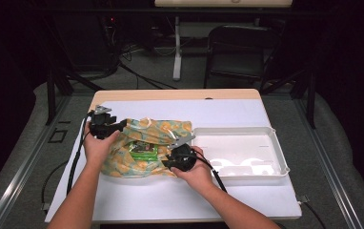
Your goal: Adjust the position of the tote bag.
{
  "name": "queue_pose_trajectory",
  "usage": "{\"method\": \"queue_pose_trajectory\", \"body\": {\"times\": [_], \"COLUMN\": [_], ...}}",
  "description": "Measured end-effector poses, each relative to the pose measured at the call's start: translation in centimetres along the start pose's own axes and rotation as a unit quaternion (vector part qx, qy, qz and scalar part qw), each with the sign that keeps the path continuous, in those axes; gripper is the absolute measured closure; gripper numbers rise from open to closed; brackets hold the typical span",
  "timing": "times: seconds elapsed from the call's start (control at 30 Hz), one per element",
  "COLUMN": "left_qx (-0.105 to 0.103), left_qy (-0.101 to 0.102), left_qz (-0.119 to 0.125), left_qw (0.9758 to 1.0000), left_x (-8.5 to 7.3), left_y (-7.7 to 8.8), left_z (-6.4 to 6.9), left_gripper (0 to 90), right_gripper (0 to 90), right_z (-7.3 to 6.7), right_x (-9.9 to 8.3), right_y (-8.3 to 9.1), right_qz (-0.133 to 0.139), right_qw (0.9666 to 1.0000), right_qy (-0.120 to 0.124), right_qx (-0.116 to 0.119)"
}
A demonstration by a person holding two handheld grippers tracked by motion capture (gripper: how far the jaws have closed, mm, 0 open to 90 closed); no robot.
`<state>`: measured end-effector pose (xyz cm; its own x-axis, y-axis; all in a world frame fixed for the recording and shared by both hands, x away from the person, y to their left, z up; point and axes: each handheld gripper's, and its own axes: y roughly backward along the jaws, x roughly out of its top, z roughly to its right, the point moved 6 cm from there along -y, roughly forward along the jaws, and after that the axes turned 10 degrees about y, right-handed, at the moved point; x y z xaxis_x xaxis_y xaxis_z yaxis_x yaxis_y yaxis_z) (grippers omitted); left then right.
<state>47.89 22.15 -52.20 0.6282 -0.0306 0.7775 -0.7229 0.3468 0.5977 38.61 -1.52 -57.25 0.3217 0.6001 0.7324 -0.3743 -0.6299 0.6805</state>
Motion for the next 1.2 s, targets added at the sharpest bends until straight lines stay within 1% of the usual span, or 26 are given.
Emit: {"method": "queue_pose_trajectory", "body": {"times": [0.1,0.13,0.17,0.2,0.23,0.3,0.37,0.4,0.43,0.47,0.53,0.57,0.67,0.7,0.77,0.8,0.87,0.9,0.93,0.97,1.0,1.03,1.07,1.1,1.13,1.2], "left_qx": [-0.008,-0.015,-0.020,-0.022,-0.024,-0.037,-0.039,-0.041,-0.045,-0.047,-0.052,-0.057,-0.049,-0.049,-0.047,-0.044,-0.033,-0.037,-0.042,-0.037,-0.030,-0.028,-0.024,-0.025,-0.023,-0.025], "left_qy": [0.002,0.000,-0.004,-0.005,-0.012,-0.017,-0.023,-0.026,-0.022,-0.021,-0.012,-0.007,-0.008,-0.004,-0.005,-0.007,-0.018,-0.020,-0.023,-0.028,-0.036,-0.045,-0.043,-0.051,-0.044,-0.041], "left_qz": [0.002,0.002,0.002,0.006,0.002,-0.011,-0.021,-0.020,-0.017,-0.023,-0.028,-0.038,-0.058,-0.065,-0.073,-0.078,-0.087,-0.085,-0.095,-0.096,-0.103,-0.107,-0.105,-0.110,-0.108,-0.112], "left_qw": [1.0000,0.9999,0.9998,0.9997,0.9996,0.9991,0.9987,0.9986,0.9986,0.9984,0.9982,0.9977,0.9971,0.9966,0.9962,0.9959,0.9955,0.9955,0.9943,0.9943,0.9936,0.9929,0.9932,0.9923,0.9929,0.9925], "left_x": [0.1,0.1,0.1,0.1,0.0,-0.5,-1.0,-1.3,-1.6,-2.0,-3.1,-3.7,-5.6,-6.2,-6.9,-7.2,-7.6,-7.8,-8.1,-8.3,-8.5,-8.7,-8.9,-8.9,-9.0,-9.1], "left_y": [1.8,2.4,3.1,3.5,3.9,4.8,5.1,5.2,5.3,5.4,5.2,5.0,4.2,3.9,3.3,3.0,2.4,2.0,1.9,1.6,1.5,1.5,1.5,1.6,1.6,1.8], "left_z": [0.6,0.9,1.4,1.7,2.0,2.9,3.4,3.6,3.7,3.7,3.7,3.7,3.3,3.2,3.0,2.9,2.9,3.0,3.1,3.2,3.2,3.2,3.3,3.1,3.1,2.9], "left_gripper": [51.8,52.3,52.4,52.7,52.9,54.2,55.8,56.0,56.0,56.0,56.2,57.2,58.8,59.0,58.6,57.7,55.2,54.3,54.3,54.3,55.0,56.4,58.0,60.1,62.5,68.1], "right_gripper": [69.1,68.9,68.8,68.7,68.7,68.5,68.1,67.9,67.7,67.6,67.5,67.3,67.2,67.1,67.0,66.9,66.8,66.6,66.3,66.1,65.7,65.3,64.9,64.7,64.3,63.2], "right_z": [0.1,0.1,0.1,0.1,0.0,0.0,0.0,0.0,0.0,0.1,0.2,0.3,0.5,0.6,0.9,1.0,1.4,1.5,1.7,1.8,2.0,2.1,2.3,2.5,2.6,2.9], "right_x": [0.2,0.3,0.4,0.5,0.6,0.9,1.2,1.4,1.6,1.7,2.1,2.5,2.9,3.1,3.5,3.7,4.1,4.4,4.6,4.8,5.0,5.3,5.6,5.8,6.0,6.3], "right_y": [0.2,0.2,0.4,0.5,0.6,0.8,1.1,1.2,1.3,1.4,1.6,1.9,2.1,2.2,2.4,2.4,2.2,2.1,2.0,1.8,1.5,1.3,1.0,0.7,0.5,-0.3], "right_qz": [0.000,0.006,0.006,0.006,0.007,0.011,0.016,0.015,0.017,0.020,0.022,0.024,0.025,0.027,0.028,0.028,0.024,0.026,0.024,0.022,0.022,0.022,0.023,0.023,0.019,0.015], "right_qw": [1.0000,1.0000,1.0000,1.0000,1.0000,0.9999,0.9999,0.9999,0.9998,0.9998,0.9997,0.9996,0.9995,0.9994,0.9993,0.9993,0.9994,0.9994,0.9994,0.9994,0.9993,0.9992,0.9991,0.9991,0.9991,0.9989], "right_qy": [-0.001,-0.001,0.000,0.001,0.000,0.003,0.005,0.006,0.007,0.007,0.007,0.009,0.014,0.016,0.018,0.019,0.020,0.018,0.020,0.022,0.026,0.028,0.031,0.031,0.032,0.037], "right_qx": [-0.003,-0.002,-0.001,-0.002,-0.001,-0.002,-0.002,-0.003,-0.003,-0.004,-0.003,-0.006,-0.012,-0.013,-0.014,-0.015,-0.016,-0.017,-0.014,-0.015,-0.017,-0.019,-0.020,-0.021,-0.021,-0.025]}}
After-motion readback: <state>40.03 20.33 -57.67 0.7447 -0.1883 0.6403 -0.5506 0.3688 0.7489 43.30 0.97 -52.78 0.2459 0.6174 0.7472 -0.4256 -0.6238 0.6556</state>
